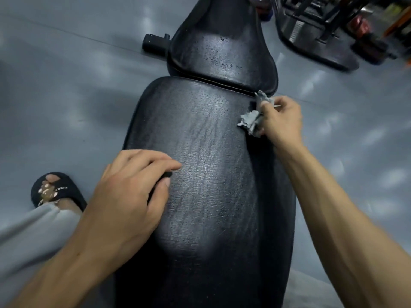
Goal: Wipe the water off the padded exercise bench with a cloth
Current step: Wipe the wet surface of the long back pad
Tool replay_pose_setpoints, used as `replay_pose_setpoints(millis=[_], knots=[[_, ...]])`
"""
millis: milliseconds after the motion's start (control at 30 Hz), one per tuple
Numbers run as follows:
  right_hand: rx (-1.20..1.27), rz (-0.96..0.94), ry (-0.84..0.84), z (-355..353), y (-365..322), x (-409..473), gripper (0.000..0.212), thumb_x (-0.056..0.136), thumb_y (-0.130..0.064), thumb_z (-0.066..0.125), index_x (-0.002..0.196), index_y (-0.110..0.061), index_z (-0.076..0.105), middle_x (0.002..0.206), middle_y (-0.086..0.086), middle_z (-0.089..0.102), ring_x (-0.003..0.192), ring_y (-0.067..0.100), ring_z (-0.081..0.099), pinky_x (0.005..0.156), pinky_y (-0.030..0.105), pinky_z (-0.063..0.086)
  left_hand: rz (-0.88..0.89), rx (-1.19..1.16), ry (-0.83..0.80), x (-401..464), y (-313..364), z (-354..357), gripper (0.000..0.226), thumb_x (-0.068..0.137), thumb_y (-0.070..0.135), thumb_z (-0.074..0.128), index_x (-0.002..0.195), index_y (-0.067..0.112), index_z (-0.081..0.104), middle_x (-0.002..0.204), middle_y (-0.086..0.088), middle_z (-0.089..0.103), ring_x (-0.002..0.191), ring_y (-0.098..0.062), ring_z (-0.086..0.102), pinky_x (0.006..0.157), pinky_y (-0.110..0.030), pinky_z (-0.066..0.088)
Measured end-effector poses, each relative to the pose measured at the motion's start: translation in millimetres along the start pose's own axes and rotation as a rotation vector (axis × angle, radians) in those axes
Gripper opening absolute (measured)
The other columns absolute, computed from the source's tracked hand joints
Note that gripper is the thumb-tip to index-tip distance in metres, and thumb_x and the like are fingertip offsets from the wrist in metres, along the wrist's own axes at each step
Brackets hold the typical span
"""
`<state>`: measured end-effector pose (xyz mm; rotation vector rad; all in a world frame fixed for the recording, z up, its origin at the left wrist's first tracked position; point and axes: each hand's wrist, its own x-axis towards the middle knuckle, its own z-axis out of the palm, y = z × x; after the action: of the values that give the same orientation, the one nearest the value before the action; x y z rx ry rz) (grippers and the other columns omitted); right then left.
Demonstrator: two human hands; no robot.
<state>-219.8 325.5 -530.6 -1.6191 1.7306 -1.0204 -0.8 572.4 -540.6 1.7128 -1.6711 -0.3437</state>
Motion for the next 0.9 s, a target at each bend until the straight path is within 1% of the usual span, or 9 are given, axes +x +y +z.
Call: replay_pose_setpoints(millis=[200, 267, 367, 467, 533, 567, 700, 800, 900], knots=[[0.006, -0.057, -0.117, 88, -59, -22, 0.027, 0.078, -0.047, 0.056, 0.073, -0.02, 0.059, 0.07, 0.004, 0.072, 0.066, 0.033, 0.071, 0.068, 0.056, 0.059, -0.038, -0.047, 0.051, 1, -4, -17, 0.026, 0.094, 0.023, 0.056, 0.116, 0.03, 0.07, 0.115, 0.024, 0.061, 0.113, -0.011, 0.053, 0.104, -0.032, 0.04], [0.056, -0.051, -0.281, 114, -92, -46, 0.028, 0.082, -0.042, 0.061, 0.071, -0.016, 0.06, 0.065, 0.005, 0.069, 0.06, 0.029, 0.07, 0.062, 0.054, 0.06, -0.045, -0.044, 0.09, 1, -5, -24, 0.026, 0.094, 0.02, 0.056, 0.114, 0.028, 0.071, 0.113, 0.022, 0.063, 0.111, -0.01, 0.054, 0.104, -0.019, 0.035], [0.389, 0.096, -0.64, 121, -126, -80, 0.02, 0.1, -0.01, 0.058, 0.08, -0.01, 0.057, 0.059, 0.004, 0.056, 0.039, 0.008, 0.054, 0.044, 0.026, 0.053, -0.057, -0.053, 0.14, -2, -3, -34, 0.025, 0.095, 0.017, 0.055, 0.11, 0.028, 0.072, 0.108, 0.024, 0.063, 0.107, -0.006, 0.054, 0.099, -0.007, 0.031], [0.588, 0.209, -0.801, 82, -119, -82, 0.017, 0.103, -0.012, 0.051, 0.088, -0.017, 0.058, 0.063, -0.004, 0.058, 0.049, 0.005, 0.052, 0.055, 0.023, 0.046, -0.059, -0.057, 0.148, -6, -5, -39, 0.024, 0.095, 0.018, 0.055, 0.108, 0.028, 0.072, 0.106, 0.023, 0.064, 0.105, -0.006, 0.053, 0.097, -0.006, 0.03], [0.628, 0.219, -0.724, 41, -97, -66, 0.016, 0.103, -0.012, 0.05, 0.089, -0.018, 0.057, 0.067, -0.004, 0.06, 0.058, 0.01, 0.054, 0.06, 0.027, 0.044, -0.06, -0.054, 0.133, -8, -9, -37, 0.024, 0.096, 0.019, 0.054, 0.109, 0.026, 0.072, 0.106, 0.021, 0.065, 0.105, -0.007, 0.053, 0.097, -0.006, 0.03], [0.599, 0.215, -0.608, 21, -84, -55, 0.017, 0.102, -0.009, 0.051, 0.087, -0.017, 0.057, 0.068, -0.003, 0.062, 0.06, 0.012, 0.057, 0.06, 0.029, 0.045, -0.063, -0.055, 0.125, -9, -11, -36, 0.024, 0.096, 0.02, 0.054, 0.11, 0.026, 0.072, 0.107, 0.021, 0.065, 0.105, -0.007, 0.053, 0.098, -0.006, 0.03], [0.104, 0.195, 0.016, -31, -25, -20, 0.027, 0.096, -0.003, 0.055, 0.075, -0.019, 0.054, 0.063, -0.002, 0.055, 0.057, 0.015, 0.052, 0.063, 0.032, 0.043, -0.065, -0.073, 0.101, -9, -10, -31, 0.025, 0.096, 0.018, 0.053, 0.11, 0.024, 0.073, 0.107, 0.018, 0.066, 0.105, -0.007, 0.054, 0.1, -0.006, 0.029], [-0.232, 0.151, 0.1, -31, -2, -14, 0.011, 0.096, -0.014, 0.053, 0.09, -0.013, 0.062, 0.082, 0.005, 0.058, 0.08, 0.021, 0.053, 0.073, 0.037, 0.043, -0.054, -0.098, 0.099, -6, -8, -29, 0.025, 0.096, 0.018, 0.054, 0.11, 0.024, 0.073, 0.107, 0.018, 0.066, 0.106, -0.008, 0.055, 0.1, -0.01, 0.032], [-0.316, 0.036, 0.148, 0, -15, -27, 0.02, 0.1, -0.02, 0.051, 0.11, -0.008, 0.064, 0.106, 0.01, 0.069, 0.099, 0.026, 0.061, 0.086, 0.034, 0.044, -0.073, -0.11, 0.106, -6, -8, -30, 0.025, 0.096, 0.019, 0.053, 0.11, 0.027, 0.072, 0.107, 0.021, 0.065, 0.107, -0.006, 0.054, 0.099, -0.012, 0.034]])
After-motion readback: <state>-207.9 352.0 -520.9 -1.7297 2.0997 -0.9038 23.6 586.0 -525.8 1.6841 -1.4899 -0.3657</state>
